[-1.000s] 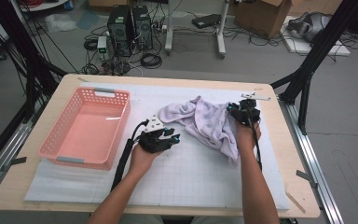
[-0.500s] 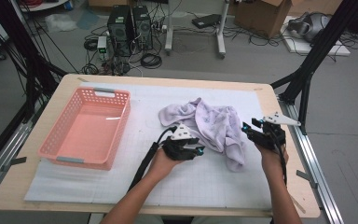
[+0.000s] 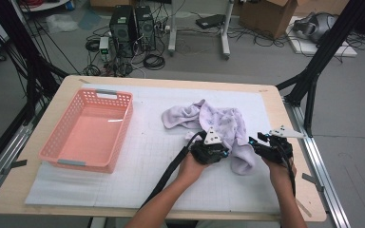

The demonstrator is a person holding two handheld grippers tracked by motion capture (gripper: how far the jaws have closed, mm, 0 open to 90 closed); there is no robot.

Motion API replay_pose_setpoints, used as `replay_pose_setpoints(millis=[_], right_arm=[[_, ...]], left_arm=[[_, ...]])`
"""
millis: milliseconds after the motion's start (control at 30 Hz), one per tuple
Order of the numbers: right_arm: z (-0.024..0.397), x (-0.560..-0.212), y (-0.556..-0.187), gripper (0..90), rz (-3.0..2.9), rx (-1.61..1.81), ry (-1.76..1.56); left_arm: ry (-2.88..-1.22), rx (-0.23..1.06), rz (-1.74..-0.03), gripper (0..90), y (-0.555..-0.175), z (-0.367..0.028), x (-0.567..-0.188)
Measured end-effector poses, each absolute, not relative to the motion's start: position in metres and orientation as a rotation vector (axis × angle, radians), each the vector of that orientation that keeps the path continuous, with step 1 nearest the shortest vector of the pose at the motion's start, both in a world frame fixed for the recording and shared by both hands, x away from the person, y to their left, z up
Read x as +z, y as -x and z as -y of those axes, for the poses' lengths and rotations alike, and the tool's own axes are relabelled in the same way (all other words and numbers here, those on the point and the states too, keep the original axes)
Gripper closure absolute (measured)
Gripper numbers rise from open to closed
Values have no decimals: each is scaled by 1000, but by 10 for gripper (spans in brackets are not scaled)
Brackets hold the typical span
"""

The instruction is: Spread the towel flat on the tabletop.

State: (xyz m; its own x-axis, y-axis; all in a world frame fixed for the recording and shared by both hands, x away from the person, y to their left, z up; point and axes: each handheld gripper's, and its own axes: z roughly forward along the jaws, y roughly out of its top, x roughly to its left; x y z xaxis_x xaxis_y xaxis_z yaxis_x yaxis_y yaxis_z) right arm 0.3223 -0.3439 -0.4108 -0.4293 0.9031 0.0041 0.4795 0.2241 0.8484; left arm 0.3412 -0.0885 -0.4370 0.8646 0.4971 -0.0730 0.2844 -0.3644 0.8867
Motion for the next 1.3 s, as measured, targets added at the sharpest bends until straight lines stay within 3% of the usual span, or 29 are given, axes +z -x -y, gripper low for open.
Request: replay_pose_setpoints(millis=[100,533,800,900,1000,1300], right_arm=[[343,-411,-322,544,-2009,1121,-1269],[340,-406,-319,542,-2039,1181,-1221],[306,-419,-326,461,-2309,1142,-1090],[290,-432,-329,540,-2417,1096,-1046],[288,-430,-326,801,-2479,1100,-977],[313,-381,-309,842,-2517,1418,-809]], left_arm=[[-1943,215,-580,871,-344,80,-432],[-1816,363,-784,878,-368,-5,-411],[-1726,423,-923,879,-380,-50,-409],[-1726,438,-924,879,-379,-60,-406],[-1741,450,-903,879,-374,-66,-402],[-1664,468,-844,879,-354,-86,-380]])
